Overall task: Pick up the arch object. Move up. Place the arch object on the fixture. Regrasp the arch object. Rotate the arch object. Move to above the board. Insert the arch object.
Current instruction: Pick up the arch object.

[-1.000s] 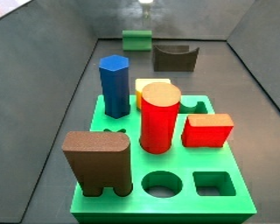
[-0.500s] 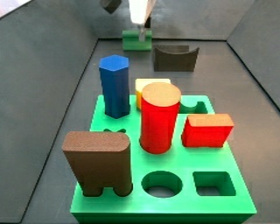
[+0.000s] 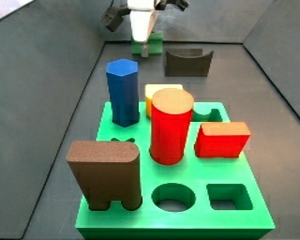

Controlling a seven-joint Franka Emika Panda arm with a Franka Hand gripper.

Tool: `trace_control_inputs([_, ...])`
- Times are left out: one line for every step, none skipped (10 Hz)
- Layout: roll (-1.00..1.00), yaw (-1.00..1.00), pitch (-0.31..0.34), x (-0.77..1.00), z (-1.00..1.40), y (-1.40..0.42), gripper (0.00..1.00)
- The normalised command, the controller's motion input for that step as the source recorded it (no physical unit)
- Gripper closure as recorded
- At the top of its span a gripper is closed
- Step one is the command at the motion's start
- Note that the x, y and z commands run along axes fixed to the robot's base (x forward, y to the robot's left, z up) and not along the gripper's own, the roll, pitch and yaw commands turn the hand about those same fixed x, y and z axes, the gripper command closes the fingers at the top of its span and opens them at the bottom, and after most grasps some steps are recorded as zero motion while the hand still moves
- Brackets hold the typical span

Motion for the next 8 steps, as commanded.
trace_control_inputs([-0.17, -0.08, -0.163, -0.04, -0.13, 0.09, 0.0])
trace_control_inputs([-0.47, 0.17, -0.131, 0.0, -0.19, 0.32, 0.0])
trace_control_inputs([-0.5, 0.27, -0.077, 0.0, -0.09, 0.25, 0.0])
trace_control_inputs([-0.5, 0.26, -0.071, -0.07, -0.03, 0.22, 0.0])
trace_control_inputs([-0.5, 0.29, -0.076, -0.11, -0.05, 0.19, 0.0])
trace_control_inputs([-0.38, 0.32, -0.081, -0.15, -0.21, 0.0, 0.0])
trace_control_inputs([-0.34, 0.26, -0.013, -0.11, -0.25, 0.0, 0.0])
trace_control_inputs([-0.32, 0.2, 0.0, -0.12, -0.42, -0.06, 0.0])
